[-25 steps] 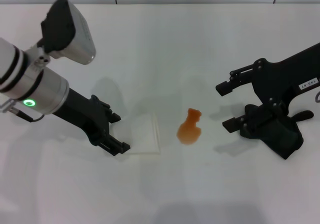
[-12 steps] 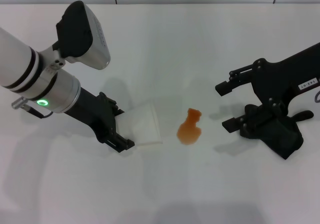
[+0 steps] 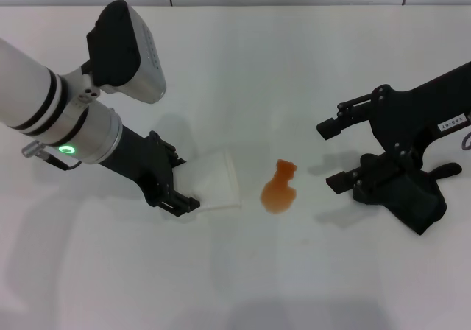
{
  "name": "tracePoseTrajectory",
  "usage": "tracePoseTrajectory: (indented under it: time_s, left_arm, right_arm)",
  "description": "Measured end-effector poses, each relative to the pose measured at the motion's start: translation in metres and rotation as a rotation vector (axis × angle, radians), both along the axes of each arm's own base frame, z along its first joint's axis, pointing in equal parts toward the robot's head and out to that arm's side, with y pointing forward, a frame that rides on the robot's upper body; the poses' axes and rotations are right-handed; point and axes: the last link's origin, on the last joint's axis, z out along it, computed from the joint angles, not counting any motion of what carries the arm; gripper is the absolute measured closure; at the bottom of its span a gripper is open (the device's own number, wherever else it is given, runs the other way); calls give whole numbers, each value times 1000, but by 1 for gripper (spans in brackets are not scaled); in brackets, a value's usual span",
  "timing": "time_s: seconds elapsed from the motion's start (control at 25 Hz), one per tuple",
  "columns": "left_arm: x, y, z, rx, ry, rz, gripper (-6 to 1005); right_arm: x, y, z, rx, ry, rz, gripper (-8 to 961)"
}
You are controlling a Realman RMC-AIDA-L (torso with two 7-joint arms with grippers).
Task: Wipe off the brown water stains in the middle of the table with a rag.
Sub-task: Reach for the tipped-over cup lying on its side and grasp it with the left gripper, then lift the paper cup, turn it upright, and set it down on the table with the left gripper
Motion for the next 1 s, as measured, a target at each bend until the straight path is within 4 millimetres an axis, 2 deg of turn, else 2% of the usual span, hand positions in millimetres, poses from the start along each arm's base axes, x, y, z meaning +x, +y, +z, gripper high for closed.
tracePoseTrajectory:
  time_s: [0.12,0.32,0.48,0.64,0.8,0.92,0.96,1.0]
  left_arm:
    - [0,1,-1,8,-3,-7,285]
    - [-3,2,-1,27,-13,-18,344]
    - [-1,5,4,87,-77,-29,348]
    - [-5,7,18,183,-215,-67,352]
    - [-21,5,33,300,-425,-88,356]
    - [-34,3,35,373,-580,-77,358]
    - [-34,3,35,373,-580,-77,358]
    - [-43,-2,28,399,-650,-71,357]
  right_arm:
    - [0,0,0,0,0,0,96]
    - [0,0,0,0,0,0,97]
    - [0,0,0,1,-1,0,97]
    - [1,0,1,2,-2,0,97]
    - [-1,1,1,3,-3,7,97]
    - [-3,2,2,4,-3,14,97]
    - [-4,2,2,4,-3,17,97]
    - [-5,3,1,3,-3,22,97]
